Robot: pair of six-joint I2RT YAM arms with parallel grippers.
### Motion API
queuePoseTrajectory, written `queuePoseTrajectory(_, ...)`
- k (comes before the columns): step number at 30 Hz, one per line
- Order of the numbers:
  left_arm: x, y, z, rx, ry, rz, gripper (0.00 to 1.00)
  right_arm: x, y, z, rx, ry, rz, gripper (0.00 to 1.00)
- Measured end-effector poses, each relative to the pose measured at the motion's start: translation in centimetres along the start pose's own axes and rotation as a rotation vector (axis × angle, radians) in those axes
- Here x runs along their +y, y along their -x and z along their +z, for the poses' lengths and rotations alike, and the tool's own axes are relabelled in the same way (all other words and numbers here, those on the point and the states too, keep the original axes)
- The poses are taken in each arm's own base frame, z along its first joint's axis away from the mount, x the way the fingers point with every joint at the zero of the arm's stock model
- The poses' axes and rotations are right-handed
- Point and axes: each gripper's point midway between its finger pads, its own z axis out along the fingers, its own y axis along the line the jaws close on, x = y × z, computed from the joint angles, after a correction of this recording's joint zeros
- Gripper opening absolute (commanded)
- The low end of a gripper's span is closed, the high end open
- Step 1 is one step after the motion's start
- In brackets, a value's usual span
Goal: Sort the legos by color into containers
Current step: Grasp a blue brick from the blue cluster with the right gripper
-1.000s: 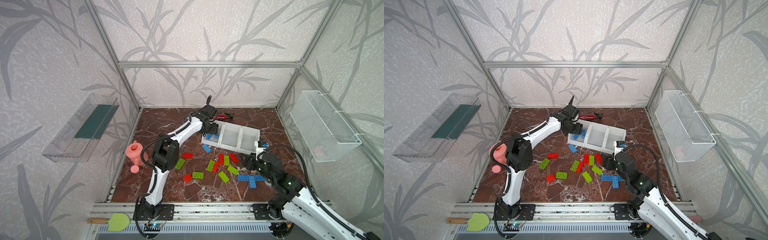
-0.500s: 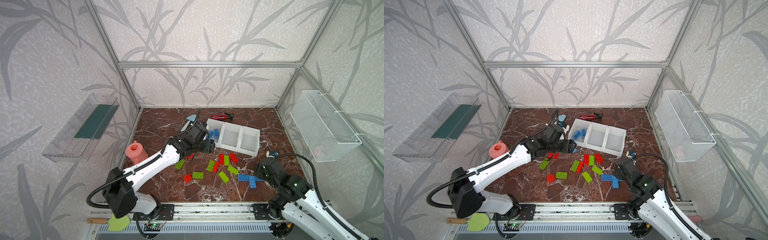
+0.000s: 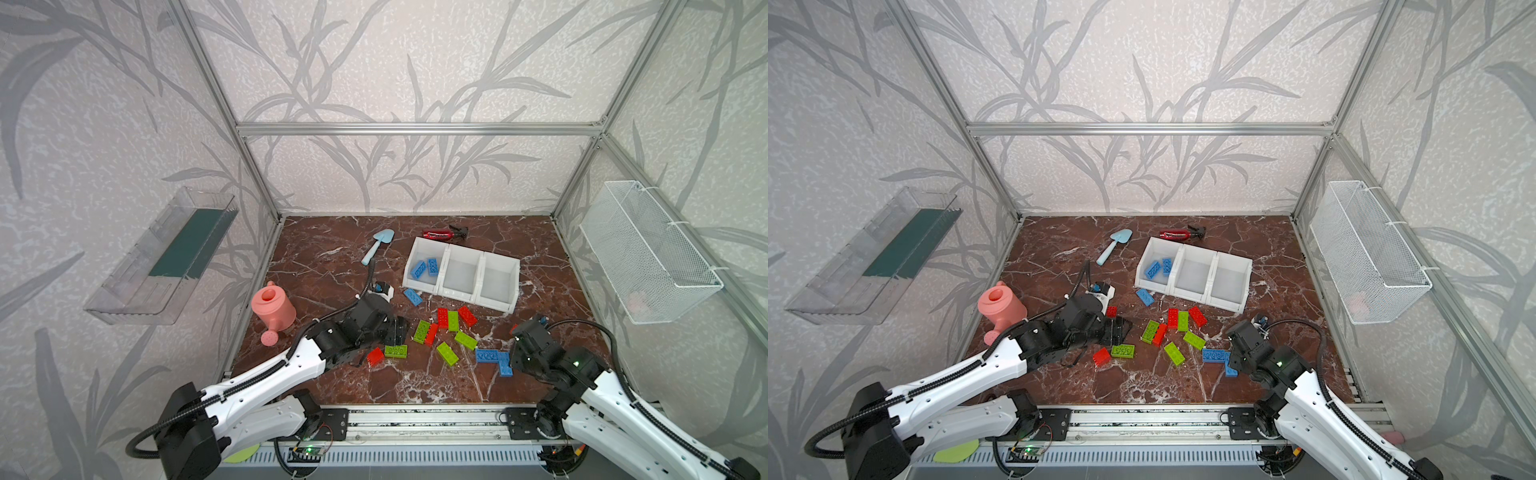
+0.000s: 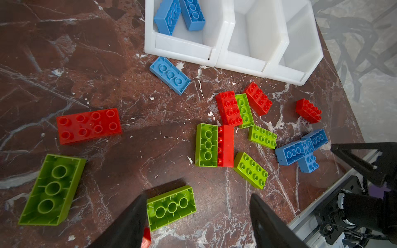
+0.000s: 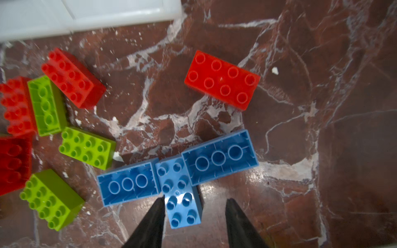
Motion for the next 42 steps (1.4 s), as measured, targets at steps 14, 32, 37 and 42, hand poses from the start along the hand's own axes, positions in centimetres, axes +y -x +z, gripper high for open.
queuePoseTrajectory(14,0.6,0.2,-0.6,-0.029,0.022,0.007,0.75,1.0,-3.0,2.8,0.145,-0.040,-0.125,0.57)
queuePoseTrajectory(32,1.5,-0.3,-0.7,-0.026,0.053,0.008,0.75,2.2,-3.2,3.9,0.188,-0.036,-0.194,0.30)
queuePoseTrajectory(37,1.8,-0.1,-1.1,-0.042,0.065,0.008,0.75,3.5,-1.8,2.3,0.137,0.025,-0.222,0.26)
queuePoseTrajectory(42,2.2,0.2,-1.8,-0.075,0.076,0.002,0.74,5.9,0.2,0.1,0.093,0.105,-0.274,0.26)
